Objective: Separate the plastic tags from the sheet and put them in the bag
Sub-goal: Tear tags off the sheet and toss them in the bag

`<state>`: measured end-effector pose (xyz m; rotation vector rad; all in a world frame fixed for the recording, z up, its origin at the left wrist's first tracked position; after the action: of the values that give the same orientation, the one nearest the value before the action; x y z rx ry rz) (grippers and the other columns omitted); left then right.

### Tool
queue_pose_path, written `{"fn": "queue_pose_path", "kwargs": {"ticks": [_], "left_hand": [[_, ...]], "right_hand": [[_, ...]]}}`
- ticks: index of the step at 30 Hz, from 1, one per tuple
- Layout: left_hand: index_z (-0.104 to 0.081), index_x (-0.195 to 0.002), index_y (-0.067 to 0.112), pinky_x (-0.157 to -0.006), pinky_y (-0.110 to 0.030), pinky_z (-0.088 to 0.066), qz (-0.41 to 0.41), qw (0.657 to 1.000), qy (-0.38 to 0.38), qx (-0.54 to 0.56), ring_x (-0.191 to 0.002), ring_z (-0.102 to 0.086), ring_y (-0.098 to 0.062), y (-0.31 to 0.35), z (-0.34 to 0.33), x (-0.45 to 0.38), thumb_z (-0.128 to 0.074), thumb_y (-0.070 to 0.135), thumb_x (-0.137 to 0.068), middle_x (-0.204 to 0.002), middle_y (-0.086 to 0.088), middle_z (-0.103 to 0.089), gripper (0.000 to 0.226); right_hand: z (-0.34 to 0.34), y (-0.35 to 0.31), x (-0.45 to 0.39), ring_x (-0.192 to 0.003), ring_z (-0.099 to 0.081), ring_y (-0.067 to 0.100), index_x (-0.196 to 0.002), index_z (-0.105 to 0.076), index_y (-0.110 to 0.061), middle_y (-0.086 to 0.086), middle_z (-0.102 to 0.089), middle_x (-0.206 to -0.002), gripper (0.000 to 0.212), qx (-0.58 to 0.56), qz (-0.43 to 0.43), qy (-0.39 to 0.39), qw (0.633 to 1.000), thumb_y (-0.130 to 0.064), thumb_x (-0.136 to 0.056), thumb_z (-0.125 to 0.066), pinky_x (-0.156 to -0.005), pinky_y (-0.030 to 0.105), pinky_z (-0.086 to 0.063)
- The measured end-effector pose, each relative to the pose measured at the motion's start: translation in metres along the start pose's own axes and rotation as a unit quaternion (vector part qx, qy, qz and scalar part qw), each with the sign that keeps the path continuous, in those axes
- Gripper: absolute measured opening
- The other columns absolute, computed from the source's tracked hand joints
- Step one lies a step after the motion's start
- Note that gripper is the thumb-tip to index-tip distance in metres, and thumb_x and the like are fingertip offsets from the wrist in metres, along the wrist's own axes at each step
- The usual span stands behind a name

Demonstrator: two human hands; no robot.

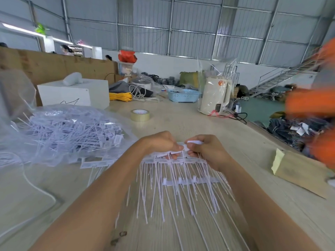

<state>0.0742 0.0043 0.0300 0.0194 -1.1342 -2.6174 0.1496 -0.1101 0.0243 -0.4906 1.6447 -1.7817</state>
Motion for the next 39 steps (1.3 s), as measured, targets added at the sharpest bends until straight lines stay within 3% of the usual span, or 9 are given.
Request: {"fn": "queue_pose_path", "kwargs": {"ticks": [5, 11, 20, 25, 28, 30, 33, 36, 39], "left_hand": [[-0.052, -0.059, 0.01, -0.051, -0.024, -0.03, 0.023, 0.999, -0.002, 0.042, -0.051, -0.037, -0.015, -0.001, -0.007, -0.002, -0.056, 0.013, -0.091, -0.052, -0.004, -0.047, 0.033], [-0.04, -0.06, 0.017, -0.043, -0.021, -0.017, 0.084, 0.991, -0.008, 0.106, -0.04, -0.022, -0.01, -0.012, -0.01, -0.007, -0.051, 0.015, -0.091, -0.038, 0.005, -0.033, 0.033], [-0.039, -0.052, 0.016, -0.039, -0.017, -0.014, 0.12, 0.977, -0.054, 0.167, -0.032, -0.019, -0.008, -0.015, -0.01, -0.003, -0.046, 0.014, -0.086, -0.038, 0.005, -0.027, 0.035], [-0.057, -0.07, 0.008, -0.054, -0.028, -0.034, 0.068, 0.994, -0.012, 0.086, -0.056, -0.043, -0.019, -0.012, -0.001, -0.002, -0.055, 0.021, -0.092, -0.061, -0.004, -0.052, 0.026], [-0.06, -0.089, 0.004, -0.064, -0.031, -0.042, 0.065, 0.993, -0.053, 0.079, -0.076, -0.052, -0.024, -0.008, -0.012, -0.001, -0.051, 0.016, -0.096, -0.093, -0.014, -0.059, 0.016], [-0.06, -0.104, 0.001, -0.061, -0.027, -0.045, 0.067, 0.994, -0.074, 0.044, -0.073, -0.053, -0.022, -0.005, -0.016, 0.0, -0.047, 0.009, -0.096, -0.095, -0.013, -0.058, 0.017], [-0.059, -0.118, 0.0, -0.047, -0.015, -0.045, 0.047, 0.992, -0.105, -0.053, -0.061, -0.051, -0.015, 0.005, -0.019, 0.006, -0.048, 0.0, -0.093, -0.086, -0.009, -0.055, 0.027], [-0.061, -0.112, -0.006, -0.06, -0.022, -0.044, 0.022, 0.986, -0.114, -0.117, -0.066, -0.049, -0.019, 0.009, -0.022, 0.007, -0.056, 0.0, -0.088, -0.091, -0.013, -0.054, 0.025], [-0.063, -0.105, -0.013, -0.072, -0.031, -0.039, 0.004, 0.991, -0.089, -0.1, -0.078, -0.048, -0.022, 0.008, -0.018, 0.006, -0.061, 0.003, -0.086, -0.082, -0.014, -0.056, 0.025]], "right_hand": [[-0.002, -0.002, 0.006, -0.054, -0.062, 0.018, -0.09, -0.063, 0.01, 0.017, -0.062, -0.066, 0.009, 0.081, 0.01, -0.044, 0.996, 0.006, -0.082, -0.065, -0.057, 0.023, -0.056], [-0.006, -0.005, 0.006, -0.038, -0.055, 0.01, -0.076, -0.054, 0.001, 0.01, -0.056, -0.051, 0.013, 0.144, 0.06, -0.005, 0.988, 0.009, -0.084, -0.06, -0.043, 0.018, -0.045], [0.002, -0.013, 0.007, -0.049, -0.055, 0.013, -0.064, -0.054, -0.014, 0.003, -0.054, -0.058, 0.03, 0.221, 0.129, 0.051, 0.965, 0.009, -0.082, -0.061, -0.045, 0.027, -0.052], [0.055, 0.0, 0.002, -0.039, -0.051, 0.01, -0.076, -0.059, -0.002, 0.002, -0.053, -0.045, 0.012, -0.088, 0.02, 0.136, 0.987, 0.001, -0.088, -0.06, -0.044, 0.019, -0.046], [0.067, 0.007, -0.001, -0.04, -0.041, 0.014, -0.063, -0.053, -0.002, 0.005, -0.045, -0.044, 0.032, -0.18, -0.05, 0.093, 0.978, -0.007, -0.095, -0.049, -0.047, 0.022, -0.039], [0.056, 0.007, 0.0, -0.04, -0.041, 0.012, -0.056, -0.053, -0.003, 0.006, -0.043, -0.049, 0.04, -0.206, -0.078, 0.035, 0.975, -0.011, -0.095, -0.047, -0.044, 0.019, -0.039], [0.019, 0.008, 0.004, -0.059, -0.057, 0.019, -0.075, -0.059, 0.004, 0.013, -0.057, -0.067, 0.021, -0.112, -0.09, -0.019, 0.989, -0.009, -0.091, -0.055, -0.059, 0.027, -0.052], [-0.014, 0.012, 0.01, -0.067, -0.059, 0.033, -0.082, -0.058, 0.008, 0.024, -0.057, -0.076, 0.016, 0.046, -0.063, -0.031, 0.996, -0.006, -0.087, -0.062, -0.06, 0.04, -0.053], [-0.019, 0.014, 0.011, -0.057, -0.065, 0.026, -0.069, -0.058, 0.003, 0.023, -0.062, -0.071, 0.017, 0.078, -0.047, -0.009, 0.996, 0.0, -0.085, -0.063, -0.05, 0.028, -0.054]]}}
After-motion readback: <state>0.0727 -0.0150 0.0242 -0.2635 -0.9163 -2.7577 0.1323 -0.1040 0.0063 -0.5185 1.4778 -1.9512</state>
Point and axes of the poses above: each hand's wrist, its own x-axis away from the middle knuckle, its own z-axis out of the back of the hand, y = z × x, the point moved 7 cm from there along -x, towards the middle knuckle
